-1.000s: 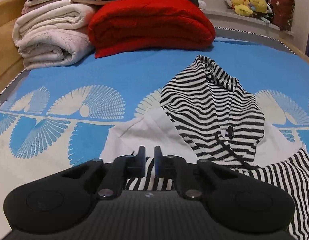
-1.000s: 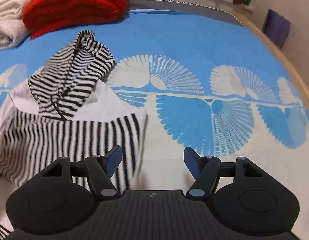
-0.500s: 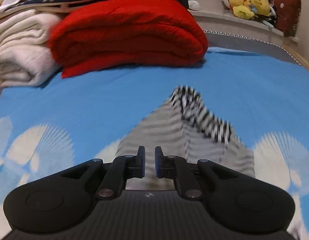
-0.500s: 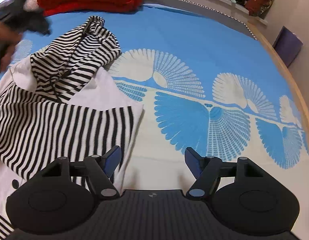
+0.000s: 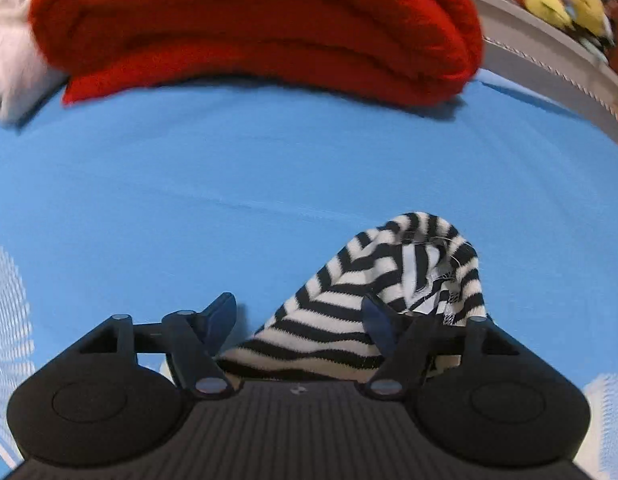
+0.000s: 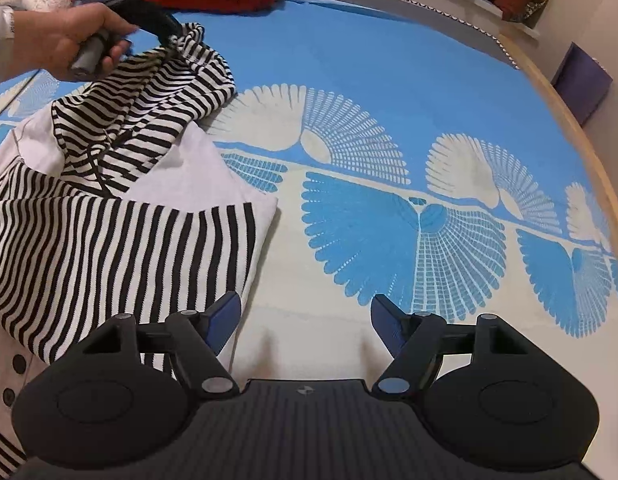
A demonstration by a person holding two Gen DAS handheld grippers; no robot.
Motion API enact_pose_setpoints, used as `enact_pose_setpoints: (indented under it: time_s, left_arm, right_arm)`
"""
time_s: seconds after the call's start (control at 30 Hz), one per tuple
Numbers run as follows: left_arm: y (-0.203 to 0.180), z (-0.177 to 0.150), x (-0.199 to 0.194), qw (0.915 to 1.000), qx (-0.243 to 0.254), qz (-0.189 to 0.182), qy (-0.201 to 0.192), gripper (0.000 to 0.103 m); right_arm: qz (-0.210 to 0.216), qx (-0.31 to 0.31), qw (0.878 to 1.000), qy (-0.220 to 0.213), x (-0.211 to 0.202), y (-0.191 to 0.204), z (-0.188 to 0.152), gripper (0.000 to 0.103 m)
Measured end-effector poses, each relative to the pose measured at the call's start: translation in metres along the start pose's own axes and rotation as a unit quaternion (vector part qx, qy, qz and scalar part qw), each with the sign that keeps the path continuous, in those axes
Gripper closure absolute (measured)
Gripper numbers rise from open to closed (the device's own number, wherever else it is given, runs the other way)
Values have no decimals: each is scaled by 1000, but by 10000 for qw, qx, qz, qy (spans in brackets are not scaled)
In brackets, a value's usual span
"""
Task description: Fold small clothes
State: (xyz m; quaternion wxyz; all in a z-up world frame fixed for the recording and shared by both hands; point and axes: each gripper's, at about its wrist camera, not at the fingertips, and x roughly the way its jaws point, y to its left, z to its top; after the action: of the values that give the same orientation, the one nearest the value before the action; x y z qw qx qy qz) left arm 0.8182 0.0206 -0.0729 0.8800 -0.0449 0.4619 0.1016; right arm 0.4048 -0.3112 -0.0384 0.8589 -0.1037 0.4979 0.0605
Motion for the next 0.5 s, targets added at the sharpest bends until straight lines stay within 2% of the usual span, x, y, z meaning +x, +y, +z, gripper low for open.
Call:
enact_pose_setpoints:
  time_s: [0.03, 0.07, 0.1, 0.2, 0.3, 0.4, 0.5]
  left_arm:
    - [-2, 0, 1, 9999, 82, -50, 29, 59]
    - [-2, -1, 3, 9995, 135, -210, 201, 90]
    - [-3, -1, 2, 9990, 209, -264, 283, 99]
    - [-5, -6, -30, 9954, 834, -477, -64, 101]
    - [6, -28, -85, 9890, 1110, -862, -466, 102]
    - [19, -77, -161, 9733, 1597, -1364, -923, 102]
    - [43, -151, -244, 9510, 1994, -2136, -1014, 102]
  right_arm:
    - [-11, 76, 10000, -1, 1, -2, 2, 30]
    - [-29, 143, 9999, 9, 2, -3, 4, 30]
    - [-39, 201, 9998, 15, 2, -4, 5, 30]
    - [26, 288, 9996, -39, -1, -5, 9, 30]
    - [84, 375, 9992, -89, -6, -7, 10, 30]
    - [43, 476, 9987, -152, -11, -11, 12, 30]
    - [67, 755, 9967, -307, -21, -17, 17, 30]
